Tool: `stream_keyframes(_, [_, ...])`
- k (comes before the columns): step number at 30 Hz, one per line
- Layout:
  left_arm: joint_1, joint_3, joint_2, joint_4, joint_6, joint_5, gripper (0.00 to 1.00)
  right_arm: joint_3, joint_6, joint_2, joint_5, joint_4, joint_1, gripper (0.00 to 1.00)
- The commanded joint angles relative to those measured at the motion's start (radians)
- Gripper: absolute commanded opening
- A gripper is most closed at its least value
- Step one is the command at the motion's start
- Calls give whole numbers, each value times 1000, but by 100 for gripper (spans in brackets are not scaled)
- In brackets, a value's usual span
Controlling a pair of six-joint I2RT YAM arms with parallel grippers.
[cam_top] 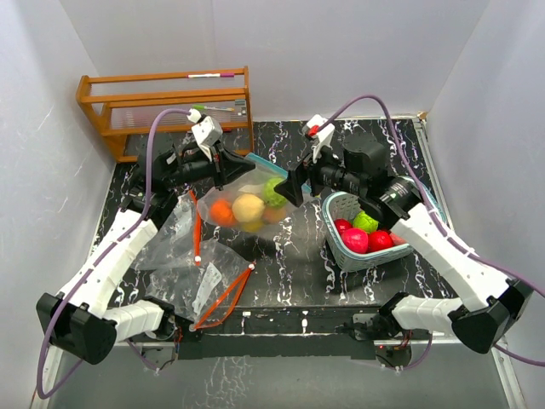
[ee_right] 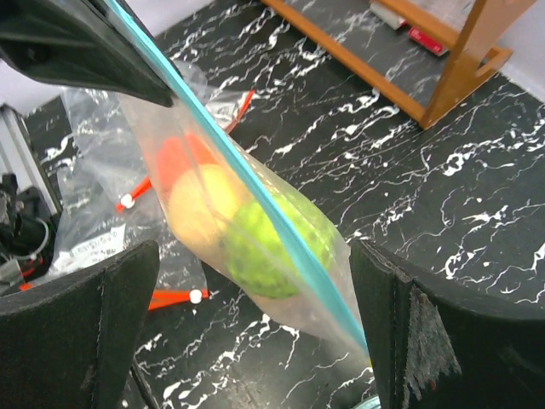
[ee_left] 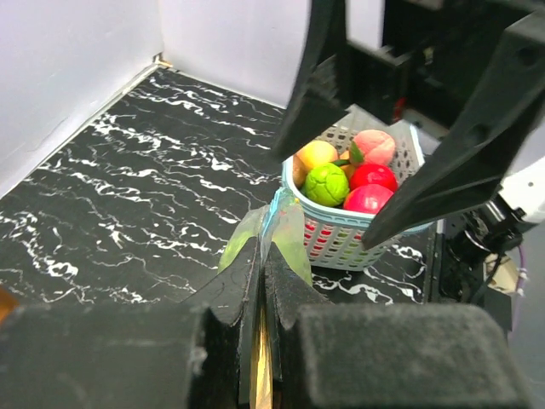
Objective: Place the food in the zip-top bag and seal the zipper
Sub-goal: Zip the zipper food storage bag at the center of the board, then place the zipper food storage bag at the corner of the board.
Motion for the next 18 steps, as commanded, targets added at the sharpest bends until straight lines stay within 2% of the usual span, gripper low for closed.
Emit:
stream_keyframes(1, [1, -5, -28, 66, 12, 131, 0, -9, -80, 16, -55, 104, 0, 99])
stream_keyframes(7, [1, -10, -34, 56, 24, 174, 0, 8, -120, 66, -161, 136, 0, 99])
stream_keyframes(8, [1, -10, -35, 55, 25, 175, 0, 11, -121, 74, -181, 134, 0, 96])
stream_keyframes(10, [1, -11, -36, 53, 28, 167, 0, 19, -126, 91, -238, 118, 0, 73])
stream_keyframes(12, [1, -10, -35, 54, 28, 161, 0, 28, -120, 106, -254, 97, 0, 39])
stream_keyframes(14, [0, -6, -31, 57, 26, 158, 0, 29, -110, 117, -241, 80, 0, 14])
stream_keyframes(15, [1, -5, -28, 57, 23, 155, 0, 29, -99, 120, -228, 75, -1, 8])
stream_keyframes(18, [1, -7, -32, 53, 17, 123, 0, 45, -38, 129, -153, 77, -1, 8])
